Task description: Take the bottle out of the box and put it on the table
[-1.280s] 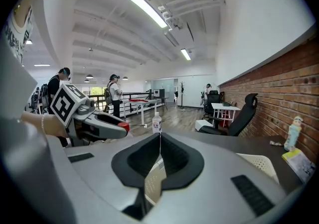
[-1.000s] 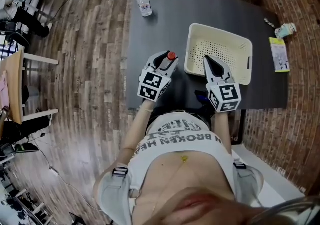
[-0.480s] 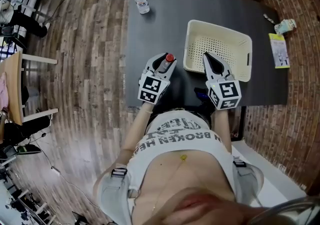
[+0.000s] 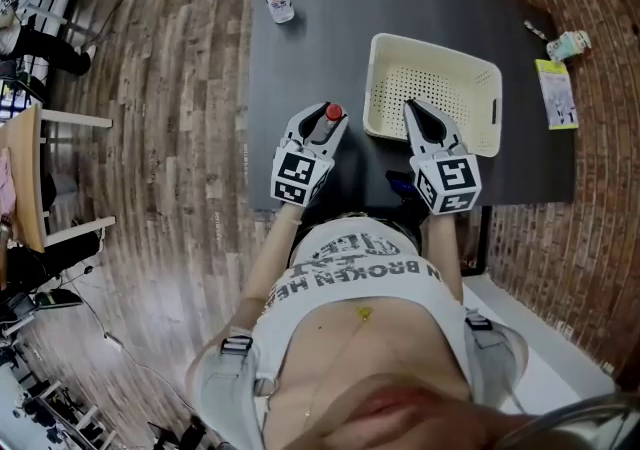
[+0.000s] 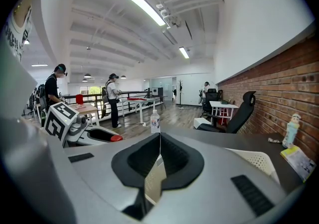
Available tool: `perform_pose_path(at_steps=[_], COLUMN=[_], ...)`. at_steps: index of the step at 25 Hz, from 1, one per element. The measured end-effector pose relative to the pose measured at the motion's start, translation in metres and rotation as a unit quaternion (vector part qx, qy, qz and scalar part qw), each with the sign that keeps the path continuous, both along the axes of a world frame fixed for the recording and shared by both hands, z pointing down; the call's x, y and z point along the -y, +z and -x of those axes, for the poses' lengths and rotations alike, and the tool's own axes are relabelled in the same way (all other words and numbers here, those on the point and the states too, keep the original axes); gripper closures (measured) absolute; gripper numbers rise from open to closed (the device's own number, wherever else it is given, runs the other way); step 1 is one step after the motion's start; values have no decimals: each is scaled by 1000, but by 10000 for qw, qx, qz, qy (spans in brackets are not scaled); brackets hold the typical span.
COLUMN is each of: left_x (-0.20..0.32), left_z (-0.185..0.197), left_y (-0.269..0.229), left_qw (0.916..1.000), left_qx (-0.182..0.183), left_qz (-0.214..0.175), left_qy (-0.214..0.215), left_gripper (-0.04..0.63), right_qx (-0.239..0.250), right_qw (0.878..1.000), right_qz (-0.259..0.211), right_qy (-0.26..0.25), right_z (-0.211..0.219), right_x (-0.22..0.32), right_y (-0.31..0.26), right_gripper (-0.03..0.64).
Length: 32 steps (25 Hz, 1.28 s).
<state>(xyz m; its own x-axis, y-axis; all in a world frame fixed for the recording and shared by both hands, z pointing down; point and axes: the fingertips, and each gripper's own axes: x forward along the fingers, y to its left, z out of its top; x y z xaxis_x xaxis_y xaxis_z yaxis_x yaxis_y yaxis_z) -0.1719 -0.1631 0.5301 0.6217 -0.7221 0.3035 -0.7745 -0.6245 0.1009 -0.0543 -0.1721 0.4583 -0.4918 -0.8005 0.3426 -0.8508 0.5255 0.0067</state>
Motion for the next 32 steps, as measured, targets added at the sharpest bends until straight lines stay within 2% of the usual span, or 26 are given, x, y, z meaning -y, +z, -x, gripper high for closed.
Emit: perform_pose_path(at_steps=[20, 32], left_x=[-3, -3], left_z=[-1, 0], left_y=[-2, 0], left_qw=[9998, 9998], left_qx=[173, 136], left_qz=[-63, -143], left_qy=[57, 89], left_gripper=[442, 442], right_qx=[-23, -43], right_qw=[10000, 10000], right_qz=[27, -21], right_qy=[84, 62], right_z=[-7, -16], right_x=[-2, -5], right_y=[2, 0], right_gripper=[607, 607])
